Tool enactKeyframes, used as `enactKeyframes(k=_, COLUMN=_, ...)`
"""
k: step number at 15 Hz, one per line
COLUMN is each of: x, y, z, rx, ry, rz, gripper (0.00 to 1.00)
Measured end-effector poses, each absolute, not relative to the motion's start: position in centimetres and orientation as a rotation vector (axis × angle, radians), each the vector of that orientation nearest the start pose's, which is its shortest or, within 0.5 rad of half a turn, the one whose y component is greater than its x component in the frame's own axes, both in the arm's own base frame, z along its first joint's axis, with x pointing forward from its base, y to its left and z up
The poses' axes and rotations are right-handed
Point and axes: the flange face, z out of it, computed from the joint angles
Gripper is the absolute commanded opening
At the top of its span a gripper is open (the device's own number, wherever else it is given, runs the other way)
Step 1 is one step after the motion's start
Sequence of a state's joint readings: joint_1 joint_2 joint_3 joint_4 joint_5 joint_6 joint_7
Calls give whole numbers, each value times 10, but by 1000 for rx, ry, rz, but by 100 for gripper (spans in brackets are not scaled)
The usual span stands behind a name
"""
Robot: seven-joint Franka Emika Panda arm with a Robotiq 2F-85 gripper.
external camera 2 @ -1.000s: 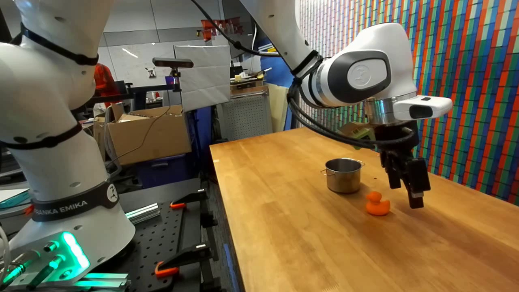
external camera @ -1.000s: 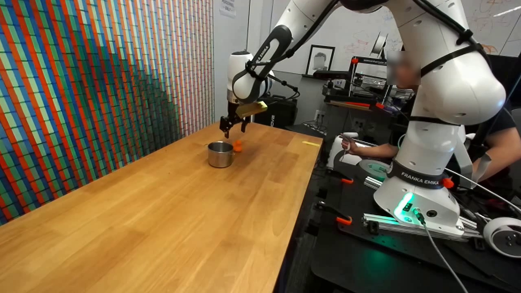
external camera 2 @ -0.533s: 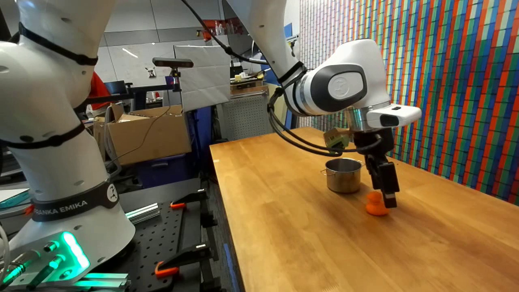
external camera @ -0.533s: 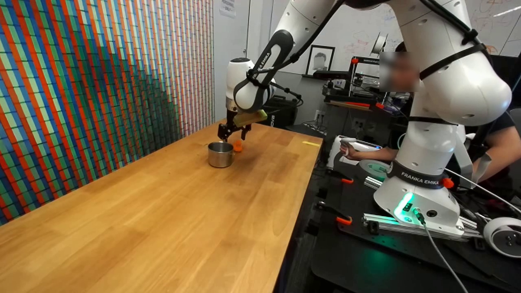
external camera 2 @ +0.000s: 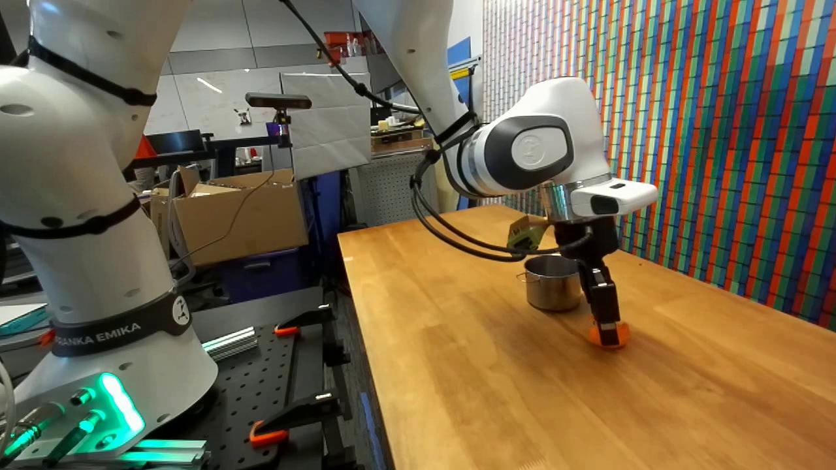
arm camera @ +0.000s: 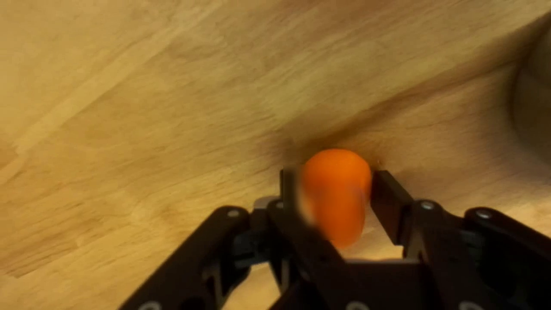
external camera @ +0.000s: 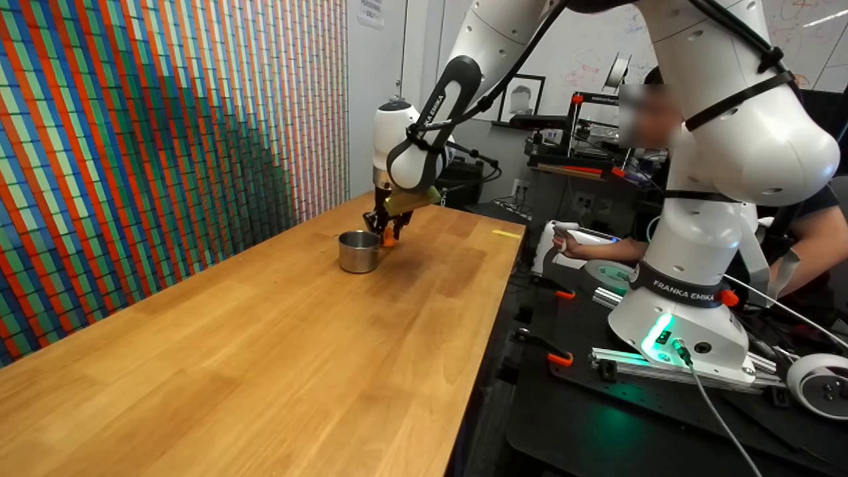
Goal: Pick up the rubber duck and put it in the cup
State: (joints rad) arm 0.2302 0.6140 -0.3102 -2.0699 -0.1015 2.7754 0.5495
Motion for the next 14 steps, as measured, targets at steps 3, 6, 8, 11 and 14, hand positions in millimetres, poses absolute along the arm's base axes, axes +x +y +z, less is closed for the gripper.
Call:
enactKeyframes(k=3, x=593, y=-47, z=154, rx=-3224, ry=799, rz=-272, gripper=16)
enactKeyframes(k=6, x=594, y=-47, z=156, rx=-3220, ry=813, rz=-280, gripper=16)
enactKeyframes(k=8, x=599, y=-46, z=165, rx=-3209, ry=819, rz=-300, gripper=16)
enactKeyframes(k=11, x=618, y=-38, z=201, rx=-3180, ry=824, rz=-342, gripper=16)
enactKeyframes(k=14, x=635, y=-24, z=249, rx=-3148, ry=812, rz=-370, gripper=16)
